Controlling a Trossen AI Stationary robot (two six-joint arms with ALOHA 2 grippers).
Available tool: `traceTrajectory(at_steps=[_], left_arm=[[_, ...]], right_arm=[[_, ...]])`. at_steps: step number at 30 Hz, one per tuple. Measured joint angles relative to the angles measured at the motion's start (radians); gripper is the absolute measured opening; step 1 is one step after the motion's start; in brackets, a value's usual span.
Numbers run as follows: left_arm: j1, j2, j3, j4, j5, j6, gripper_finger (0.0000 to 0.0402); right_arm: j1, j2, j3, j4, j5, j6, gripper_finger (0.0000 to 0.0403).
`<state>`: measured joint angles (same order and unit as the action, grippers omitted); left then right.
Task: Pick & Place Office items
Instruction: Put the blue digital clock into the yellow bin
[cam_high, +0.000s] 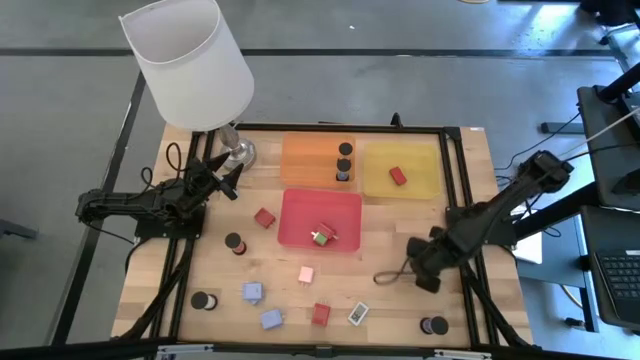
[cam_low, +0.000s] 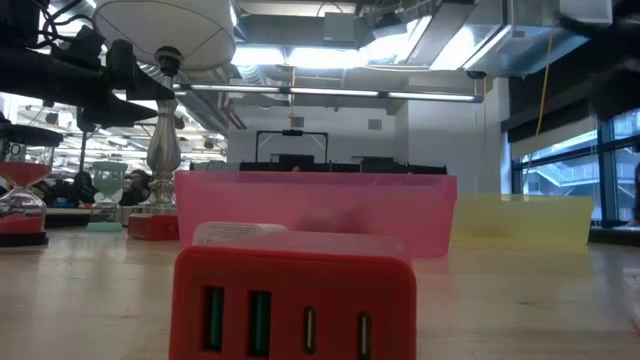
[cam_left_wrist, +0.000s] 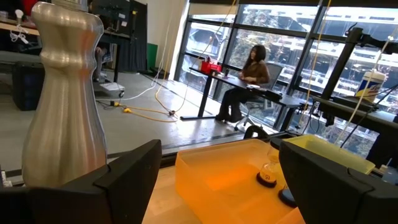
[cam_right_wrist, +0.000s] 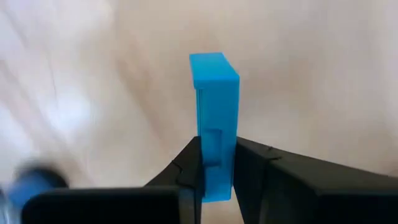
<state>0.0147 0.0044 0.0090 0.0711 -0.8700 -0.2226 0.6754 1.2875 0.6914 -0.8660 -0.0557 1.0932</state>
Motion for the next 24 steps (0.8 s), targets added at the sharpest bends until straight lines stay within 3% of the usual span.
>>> traceTrajectory(at_steps=[8,12,19,24], left_arm=[[0.000,0.000,0.000,0.000,0.000,0.000,0.0322],[0.000,0.000,0.000,0.001,0.000,0.000,0.0322],[0.000,0.000,0.000,0.005,0.000,0.000,0.0322],[0.000,0.000,0.000,0.005,0.000,0.000,0.0322]], right_arm=[[-0.269,-0.176,0.000,0.034,0.486,0.007,0.0061],[-0.461,-0.205,0.000,0.079,0.624,-0.001,0.0062],[-0.810,-0.172,0.001,0.132,0.649,-0.001,0.0064],[-1.007,-0.101,0.001,0.136,0.568,-0.001,0.0065]])
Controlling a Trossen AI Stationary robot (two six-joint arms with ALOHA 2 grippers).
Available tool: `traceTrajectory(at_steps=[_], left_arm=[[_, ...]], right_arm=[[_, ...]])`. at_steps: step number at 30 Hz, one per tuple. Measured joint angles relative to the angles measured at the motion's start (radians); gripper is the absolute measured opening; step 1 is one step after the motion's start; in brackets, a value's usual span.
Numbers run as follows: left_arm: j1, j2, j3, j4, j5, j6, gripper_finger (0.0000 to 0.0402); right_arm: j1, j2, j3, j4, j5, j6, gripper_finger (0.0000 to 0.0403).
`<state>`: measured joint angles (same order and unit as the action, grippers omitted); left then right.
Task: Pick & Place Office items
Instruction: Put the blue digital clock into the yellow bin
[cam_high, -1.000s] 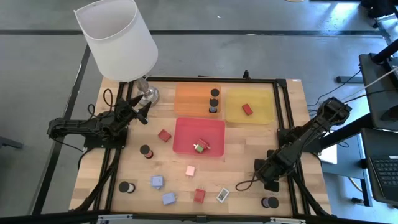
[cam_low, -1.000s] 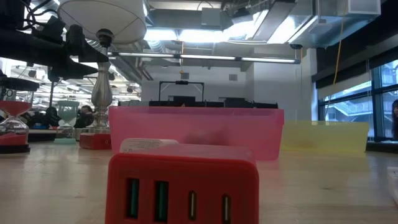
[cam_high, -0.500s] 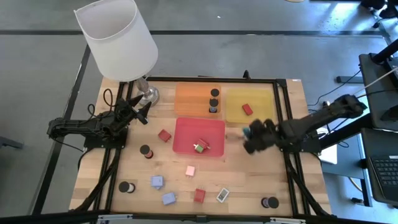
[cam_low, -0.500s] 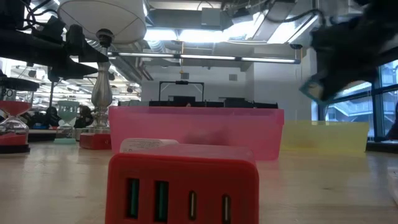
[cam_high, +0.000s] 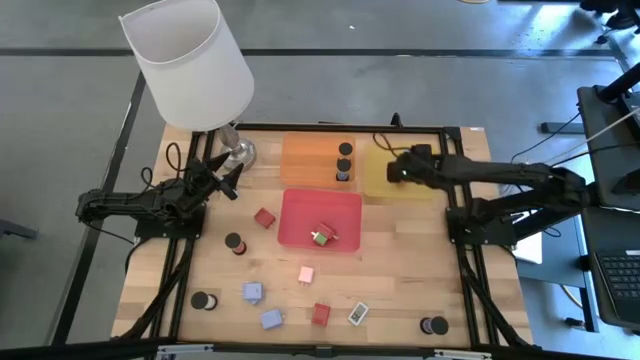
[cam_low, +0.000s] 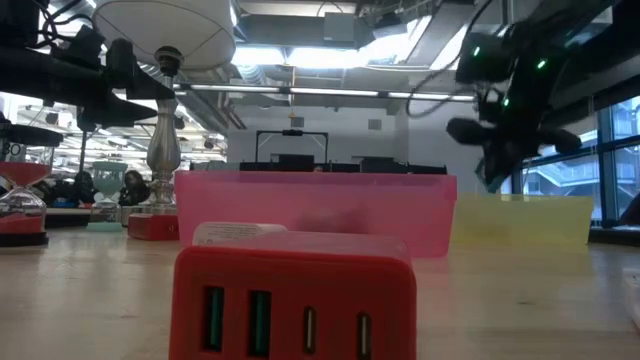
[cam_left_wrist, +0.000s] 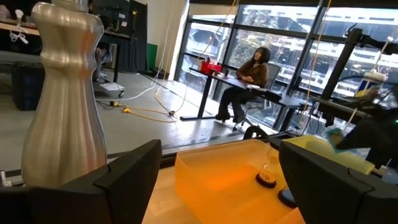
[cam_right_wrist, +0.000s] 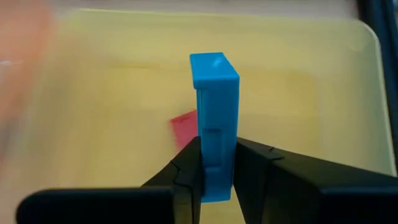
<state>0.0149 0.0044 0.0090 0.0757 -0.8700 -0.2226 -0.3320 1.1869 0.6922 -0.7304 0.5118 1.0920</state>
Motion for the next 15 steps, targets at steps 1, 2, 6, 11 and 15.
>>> traceTrajectory(at_steps=[1,2,6,11,15], left_arm=[[0.000,0.000,0.000,0.003,0.000,0.000,0.0322],[0.000,0.000,0.000,0.002,0.000,0.000,0.0322],[0.000,0.000,0.000,0.001,0.000,0.000,0.0322],[0.000,0.000,0.000,0.001,0.000,0.000,0.0322],[0.000,0.000,0.000,0.001,0.000,0.000,0.0322]], right_arm=[[-0.027,0.021,0.000,0.001,-0.012,-0.002,0.0065],[-0.047,0.042,0.000,0.001,-0.016,-0.006,0.0065],[-0.095,0.124,0.000,0.011,-0.015,-0.026,0.0065],[-0.120,0.187,0.000,0.048,-0.015,-0.031,0.0066],[-0.135,0.230,0.000,0.050,-0.015,-0.038,0.0066]])
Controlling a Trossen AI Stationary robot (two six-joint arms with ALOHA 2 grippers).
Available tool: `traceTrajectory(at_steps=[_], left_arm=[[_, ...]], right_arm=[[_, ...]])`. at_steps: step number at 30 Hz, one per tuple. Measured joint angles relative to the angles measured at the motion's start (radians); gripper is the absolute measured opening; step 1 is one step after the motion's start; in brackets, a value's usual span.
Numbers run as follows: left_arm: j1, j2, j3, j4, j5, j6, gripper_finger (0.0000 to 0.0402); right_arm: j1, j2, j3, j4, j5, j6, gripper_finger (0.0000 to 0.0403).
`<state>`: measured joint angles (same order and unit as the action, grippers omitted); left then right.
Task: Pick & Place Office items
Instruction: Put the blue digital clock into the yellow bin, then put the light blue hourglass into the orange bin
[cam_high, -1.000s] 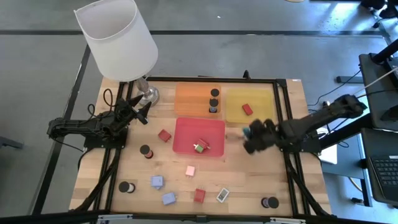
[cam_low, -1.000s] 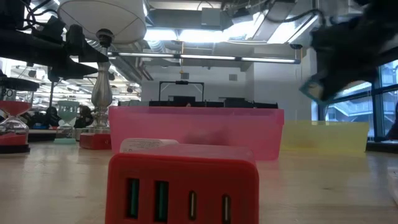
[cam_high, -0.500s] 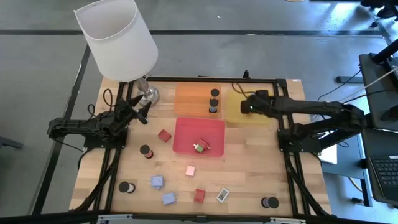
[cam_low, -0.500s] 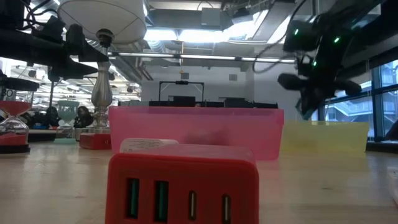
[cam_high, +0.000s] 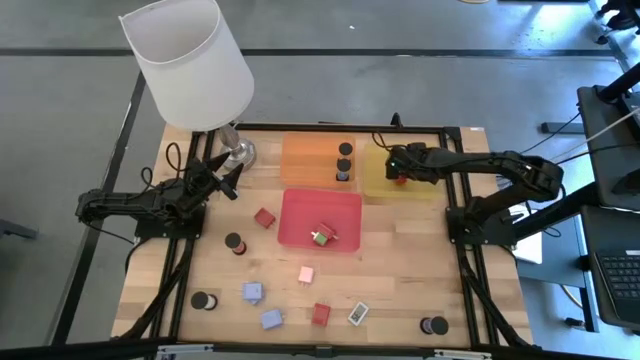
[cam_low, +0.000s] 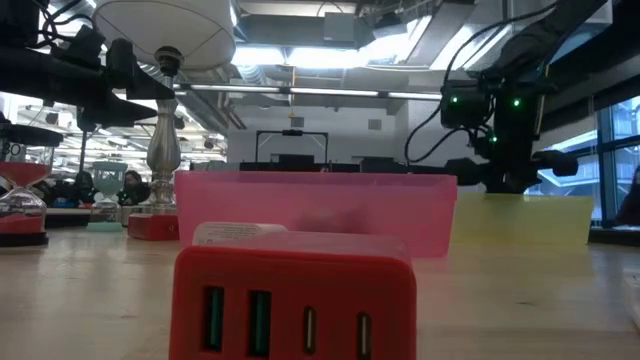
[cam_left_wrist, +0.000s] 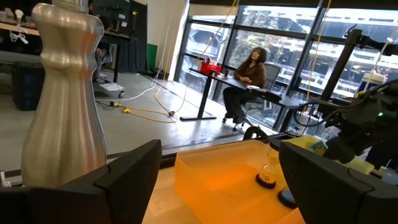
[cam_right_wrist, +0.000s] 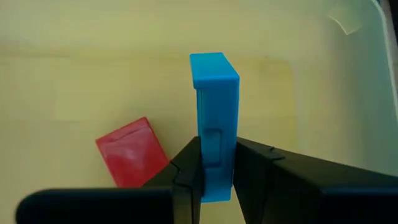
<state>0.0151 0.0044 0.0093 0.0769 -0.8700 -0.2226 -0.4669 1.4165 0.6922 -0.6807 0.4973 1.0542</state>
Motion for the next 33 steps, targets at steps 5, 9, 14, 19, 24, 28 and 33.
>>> traceTrajectory(at_steps=[5,9,14,19,24,28,33], left_arm=[[0.000,0.000,0.000,0.000,0.000,0.000,0.0322],[0.000,0.000,0.000,0.000,0.000,0.000,0.0322],[0.000,0.000,0.000,0.000,0.000,0.000,0.0322],[0.000,0.000,0.000,0.000,0.000,0.000,0.0322],[0.000,0.000,0.000,0.000,0.000,0.000,0.0322],[0.000,0.000,0.000,0.000,0.000,0.000,0.0322],[0.000,0.000,0.000,0.000,0.000,0.000,0.0322]], right_arm=[[-0.002,0.035,0.000,0.002,-0.007,-0.026,0.0068],[-0.002,0.045,0.000,0.005,-0.037,-0.068,0.0086],[-0.002,0.045,0.000,0.008,-0.045,-0.043,0.0123],[-0.002,0.032,0.000,0.007,-0.097,-0.044,0.0159],[-0.002,-0.001,0.060,-0.051,-0.136,-0.078,0.0180],[0.000,-0.025,0.162,-0.106,-0.178,-0.165,0.0181],[0.039,-0.045,0.302,-0.128,-0.251,-0.253,0.0175]])
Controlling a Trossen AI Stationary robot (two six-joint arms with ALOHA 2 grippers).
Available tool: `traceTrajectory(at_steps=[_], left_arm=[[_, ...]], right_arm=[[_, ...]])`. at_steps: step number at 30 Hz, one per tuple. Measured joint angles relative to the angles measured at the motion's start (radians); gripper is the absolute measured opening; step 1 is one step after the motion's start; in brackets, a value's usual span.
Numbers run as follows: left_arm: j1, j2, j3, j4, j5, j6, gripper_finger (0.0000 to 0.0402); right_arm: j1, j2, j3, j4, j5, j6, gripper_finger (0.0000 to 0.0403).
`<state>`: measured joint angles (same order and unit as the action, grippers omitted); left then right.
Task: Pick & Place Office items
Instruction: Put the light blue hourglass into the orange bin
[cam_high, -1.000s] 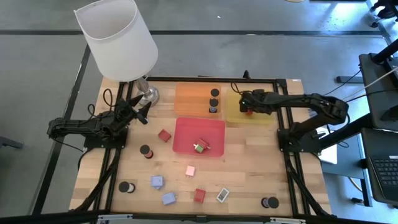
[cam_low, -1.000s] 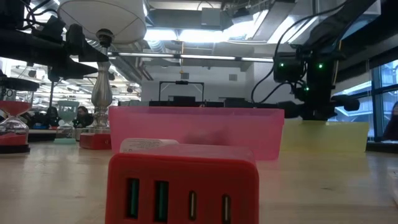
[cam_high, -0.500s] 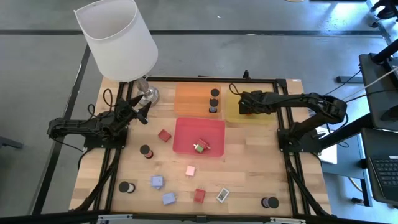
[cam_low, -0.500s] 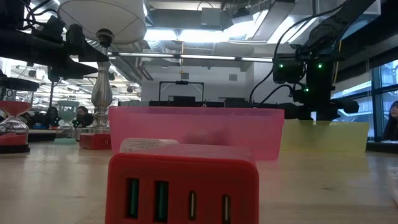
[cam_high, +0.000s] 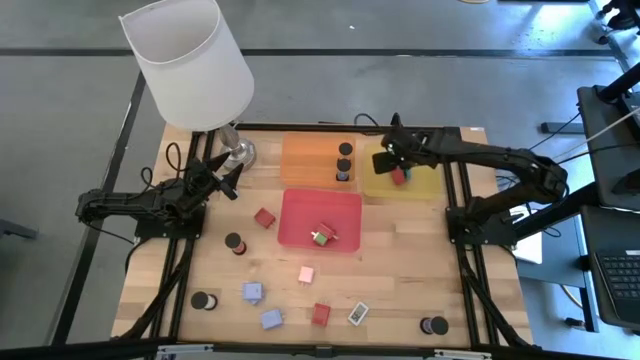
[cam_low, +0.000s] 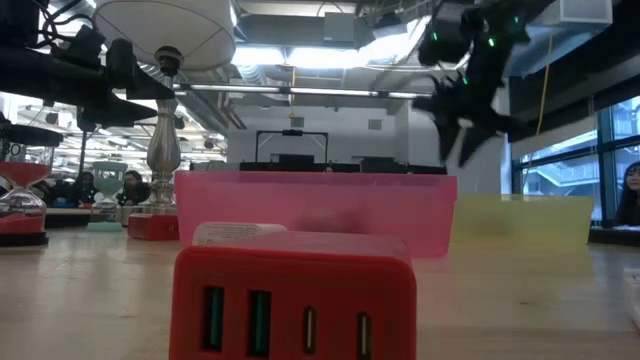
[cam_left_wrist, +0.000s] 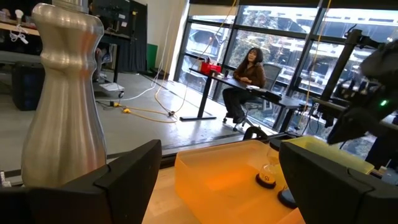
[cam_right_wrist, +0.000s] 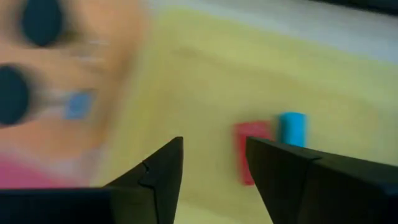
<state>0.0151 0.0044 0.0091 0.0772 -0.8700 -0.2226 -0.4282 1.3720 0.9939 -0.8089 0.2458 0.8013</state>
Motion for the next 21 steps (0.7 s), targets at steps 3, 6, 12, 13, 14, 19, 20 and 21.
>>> traceTrajectory(at_steps=[3,6,12,13,14,19,20,21], left_arm=[[0.000,0.000,0.000,0.000,0.000,0.000,0.0322],[0.000,0.000,0.000,0.000,0.000,0.000,0.0322],[0.000,0.000,0.000,0.000,0.000,0.000,0.0322],[0.000,0.000,0.000,0.000,0.000,0.000,0.0322],[0.000,0.000,0.000,0.000,0.000,0.000,0.0322],[0.000,0.000,0.000,0.000,0.000,0.000,0.0322],[0.000,0.000,0.000,0.000,0.000,0.000,0.0322],[0.000,0.000,0.000,0.000,0.000,0.000,0.0322]], right_arm=[[0.059,0.000,0.071,0.001,-0.079,-0.026,0.0171],[0.153,0.000,0.122,0.002,-0.157,-0.072,0.0168],[0.339,0.000,0.166,0.025,-0.147,-0.140,0.0166],[0.362,0.000,0.166,0.038,-0.132,-0.140,0.0166],[0.381,0.000,0.166,0.049,-0.123,-0.134,0.0166],[0.442,0.000,0.167,0.065,-0.072,-0.073,0.0166],[0.450,0.000,0.167,0.066,-0.060,-0.063,0.0166],[0.457,0.000,0.167,0.066,-0.054,-0.051,0.0166]])
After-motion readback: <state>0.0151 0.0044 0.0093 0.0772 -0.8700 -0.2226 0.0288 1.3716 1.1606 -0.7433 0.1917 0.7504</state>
